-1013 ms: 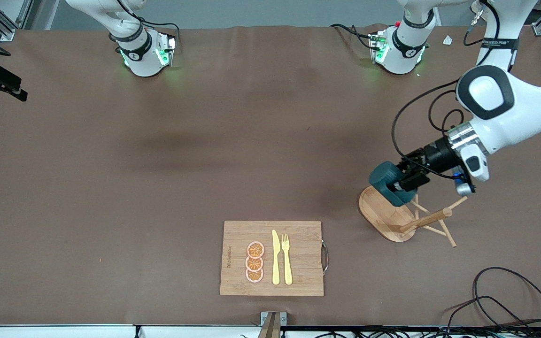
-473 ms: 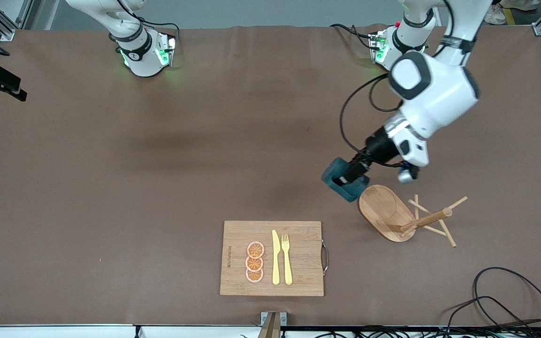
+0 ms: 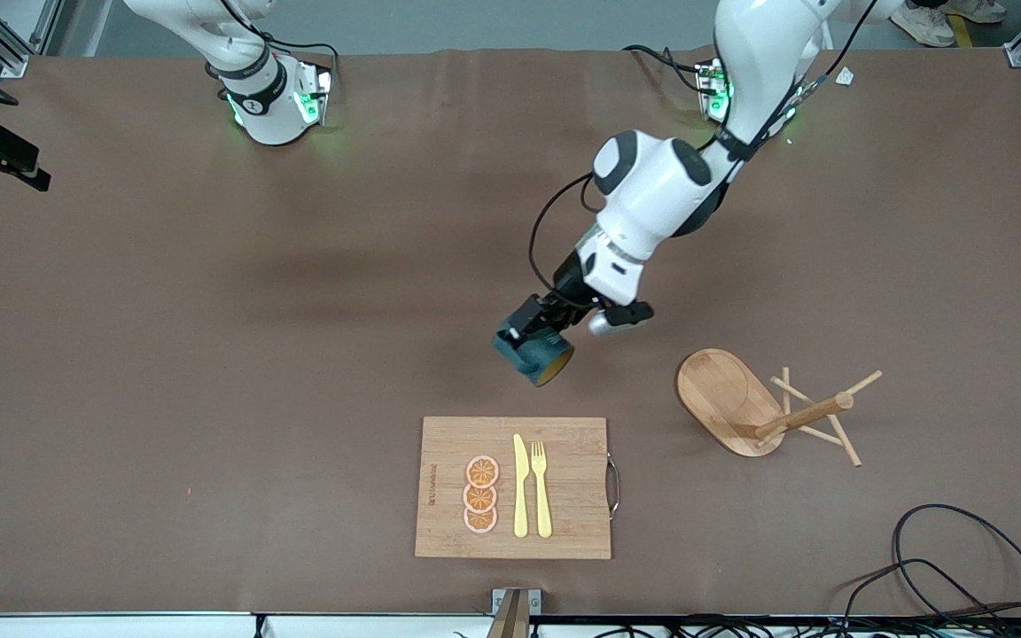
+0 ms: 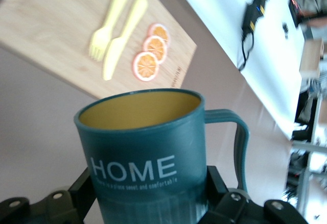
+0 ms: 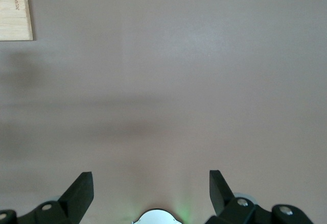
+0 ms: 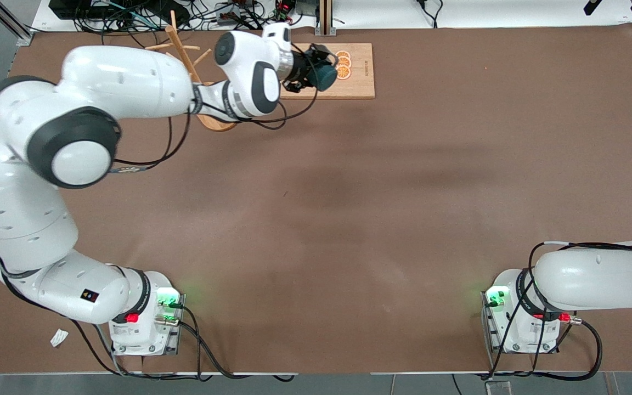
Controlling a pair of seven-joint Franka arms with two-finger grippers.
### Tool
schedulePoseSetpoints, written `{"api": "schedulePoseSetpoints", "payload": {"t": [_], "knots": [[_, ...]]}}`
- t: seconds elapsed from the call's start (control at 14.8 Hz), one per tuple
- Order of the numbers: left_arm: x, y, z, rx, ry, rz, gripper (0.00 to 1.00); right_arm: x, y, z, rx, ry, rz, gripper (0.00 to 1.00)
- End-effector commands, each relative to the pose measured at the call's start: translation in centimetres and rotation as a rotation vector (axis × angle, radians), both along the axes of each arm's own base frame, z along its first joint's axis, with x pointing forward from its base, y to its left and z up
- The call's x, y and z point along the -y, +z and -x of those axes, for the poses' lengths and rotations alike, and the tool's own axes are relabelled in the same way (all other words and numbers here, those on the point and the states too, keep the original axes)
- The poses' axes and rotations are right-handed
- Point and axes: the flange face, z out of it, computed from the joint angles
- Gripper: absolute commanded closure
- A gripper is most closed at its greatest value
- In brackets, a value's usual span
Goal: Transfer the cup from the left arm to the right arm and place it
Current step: 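Carry the teal mug with the left gripper toward the table middle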
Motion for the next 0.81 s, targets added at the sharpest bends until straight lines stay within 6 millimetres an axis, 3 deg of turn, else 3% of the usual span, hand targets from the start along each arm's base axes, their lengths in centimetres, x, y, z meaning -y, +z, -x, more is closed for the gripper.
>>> {"api": "schedulePoseSetpoints", "payload": {"t": [0.0, 0.2, 0.34, 0.54, 0.74], "knots": [[5.1, -1.3, -1.5, 0.111, -0.079, -0.055, 0.30, 0.0, 0.5, 0.9, 0.014, 0.010, -0.005, 0.00], [9.6, -3.2, -1.1, 0.178, -0.160, -0.189, 0.31, 0.0, 0.5, 1.0, 0.008, 0.009, -0.004, 0.00], [11.5, -3.8, -0.2, 0.143, -0.215, -0.328, 0.32, 0.2, 0.4, 0.9, 0.006, 0.007, -0.003, 0.00], [14.1, -4.7, 2.3, 0.126, -0.260, -0.474, 0.33, 0.5, 0.2, 1.0, 0.000, 0.002, -0.002, 0.00], [18.0, -6.7, 5.6, 0.157, -0.170, -0.521, 0.33, 0.4, 0.2, 1.1, -0.008, 0.004, -0.001, 0.00]]}}
